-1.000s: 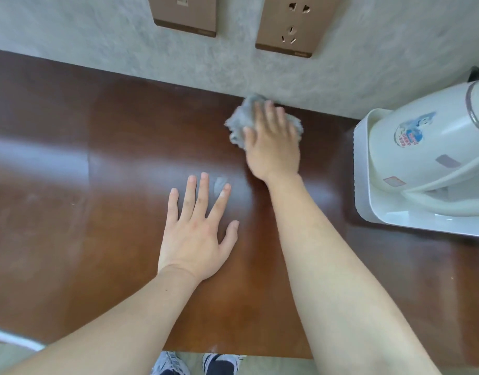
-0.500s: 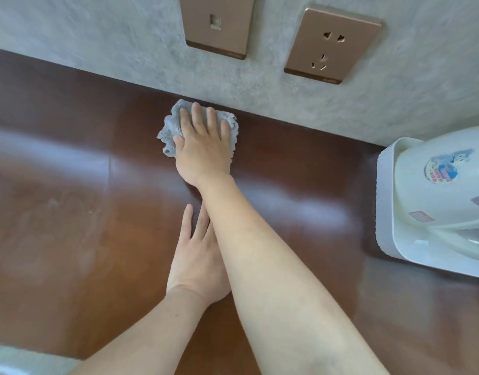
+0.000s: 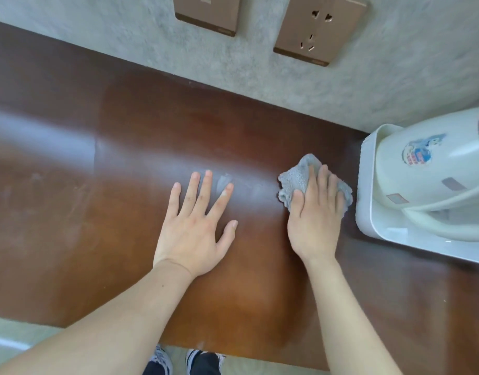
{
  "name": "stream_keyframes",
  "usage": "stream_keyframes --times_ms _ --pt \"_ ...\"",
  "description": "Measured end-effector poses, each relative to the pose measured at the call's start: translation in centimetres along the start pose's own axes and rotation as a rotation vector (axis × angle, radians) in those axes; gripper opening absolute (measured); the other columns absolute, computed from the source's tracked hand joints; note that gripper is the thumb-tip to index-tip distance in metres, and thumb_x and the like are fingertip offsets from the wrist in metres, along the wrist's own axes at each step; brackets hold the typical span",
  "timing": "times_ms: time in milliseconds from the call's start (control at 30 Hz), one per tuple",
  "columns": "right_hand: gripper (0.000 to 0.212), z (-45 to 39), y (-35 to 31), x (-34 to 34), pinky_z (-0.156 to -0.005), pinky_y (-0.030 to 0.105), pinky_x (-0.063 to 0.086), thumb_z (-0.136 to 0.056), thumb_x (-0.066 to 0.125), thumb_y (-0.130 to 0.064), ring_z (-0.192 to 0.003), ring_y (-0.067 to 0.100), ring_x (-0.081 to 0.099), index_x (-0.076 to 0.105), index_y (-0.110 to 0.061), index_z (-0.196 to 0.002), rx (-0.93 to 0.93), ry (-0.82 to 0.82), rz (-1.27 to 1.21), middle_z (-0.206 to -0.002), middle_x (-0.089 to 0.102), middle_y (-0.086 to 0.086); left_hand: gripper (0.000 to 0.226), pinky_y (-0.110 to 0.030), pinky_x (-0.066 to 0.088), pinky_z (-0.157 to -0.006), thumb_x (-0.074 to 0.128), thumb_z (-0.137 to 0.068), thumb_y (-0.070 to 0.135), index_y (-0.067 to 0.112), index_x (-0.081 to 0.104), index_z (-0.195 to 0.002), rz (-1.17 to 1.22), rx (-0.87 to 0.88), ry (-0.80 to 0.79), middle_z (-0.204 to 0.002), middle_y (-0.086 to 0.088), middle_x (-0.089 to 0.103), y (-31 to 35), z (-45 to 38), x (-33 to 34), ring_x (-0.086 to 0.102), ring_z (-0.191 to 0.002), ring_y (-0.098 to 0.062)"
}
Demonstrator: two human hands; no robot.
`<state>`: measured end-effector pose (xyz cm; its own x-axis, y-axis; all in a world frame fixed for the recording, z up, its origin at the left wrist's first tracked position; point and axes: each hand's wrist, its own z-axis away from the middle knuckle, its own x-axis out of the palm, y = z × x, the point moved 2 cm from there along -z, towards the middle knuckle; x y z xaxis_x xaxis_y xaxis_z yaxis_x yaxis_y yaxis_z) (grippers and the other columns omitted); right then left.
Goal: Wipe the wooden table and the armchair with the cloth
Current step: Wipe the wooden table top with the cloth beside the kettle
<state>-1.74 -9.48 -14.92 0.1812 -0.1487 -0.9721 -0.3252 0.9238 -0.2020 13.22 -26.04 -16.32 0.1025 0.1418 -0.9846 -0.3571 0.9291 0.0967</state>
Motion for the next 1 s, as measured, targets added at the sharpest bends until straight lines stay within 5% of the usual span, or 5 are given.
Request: stream_keyframes --times_ms 200,367,567,1000 --pt "0.059 16.9 -1.5 2.1 -0.123 0.045 0.008 -0.103 0.022 -0.039 -0.155 0.021 0.006 0.012 -0.025 -0.16 -0.031 -0.101 -0.012 -0.168 0.008 -0.001 0.068 -0.057 0.014 -0.123 0.024 -0.099 0.056 0.026 0.02 -0.16 0.008 0.01 0.002 -0.167 -0.016 0.017 0.4 0.1 0.0 0.011 -0.155 -0.034" --pt "0.059 7.6 -3.0 1.8 -0.125 0.044 0.006 -0.103 0.019 -0.042 -0.155 0.021 0.004 0.009 -0.027 -0.159 -0.139 -0.083 0.016 -0.167 0.008 -0.001 0.068 -0.056 0.011 -0.123 0.017 -0.1 0.058 0.027 0.018 -0.16 -0.01 0.012 0.006 -0.167 -0.016 0.013 0.3 0.0 -0.2 0.008 -0.155 -0.034" --pt "0.056 -1.8 -3.9 1.6 -0.124 0.044 0.004 -0.105 0.024 -0.037 -0.154 0.024 0.005 0.015 -0.023 -0.159 -0.039 0.001 -0.005 -0.167 0.012 0.002 0.068 -0.054 0.004 -0.125 0.011 -0.099 0.06 0.031 0.012 -0.16 -0.01 -0.006 0.029 -0.168 -0.013 0.008 0.2 -0.2 0.0 0.002 -0.156 -0.032" --pt "0.057 22.0 -1.7 3.2 -0.124 0.039 -0.001 -0.104 0.022 -0.039 -0.154 0.013 -0.004 0.01 -0.031 -0.159 0.032 -0.045 -0.052 -0.167 0.004 -0.007 0.069 -0.051 0.001 -0.125 0.005 -0.099 0.06 0.031 0.004 -0.161 0.023 0.026 0.018 -0.17 -0.009 0.001 -0.1 0.5 -0.4 -0.005 -0.156 -0.031"
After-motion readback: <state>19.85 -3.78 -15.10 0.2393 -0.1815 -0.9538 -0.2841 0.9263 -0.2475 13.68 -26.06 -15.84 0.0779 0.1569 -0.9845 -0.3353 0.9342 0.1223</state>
